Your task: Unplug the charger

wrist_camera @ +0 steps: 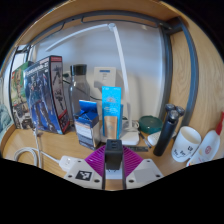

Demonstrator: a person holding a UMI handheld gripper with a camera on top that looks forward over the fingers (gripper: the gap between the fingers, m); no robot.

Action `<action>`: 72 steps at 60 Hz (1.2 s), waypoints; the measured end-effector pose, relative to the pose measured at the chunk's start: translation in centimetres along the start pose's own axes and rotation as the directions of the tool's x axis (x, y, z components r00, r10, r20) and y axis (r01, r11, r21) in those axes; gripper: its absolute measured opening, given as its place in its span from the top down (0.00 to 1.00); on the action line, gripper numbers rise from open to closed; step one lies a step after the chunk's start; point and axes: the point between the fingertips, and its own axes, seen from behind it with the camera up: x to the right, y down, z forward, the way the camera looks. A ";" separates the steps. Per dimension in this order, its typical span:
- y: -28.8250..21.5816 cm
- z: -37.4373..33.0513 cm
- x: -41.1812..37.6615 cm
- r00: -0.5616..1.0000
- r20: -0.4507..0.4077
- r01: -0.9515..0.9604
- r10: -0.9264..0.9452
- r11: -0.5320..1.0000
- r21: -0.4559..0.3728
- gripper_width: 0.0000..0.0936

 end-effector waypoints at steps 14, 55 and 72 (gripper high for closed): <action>0.2 0.3 -0.2 1.000 0.017 -0.013 0.014 0.999 -0.044 0.87; 2.4 -10.7 13.7 0.983 -0.084 -0.182 0.161 0.859 -0.479 0.90; 10.7 -9.6 14.3 0.993 -0.073 -0.120 0.095 0.766 -0.632 0.88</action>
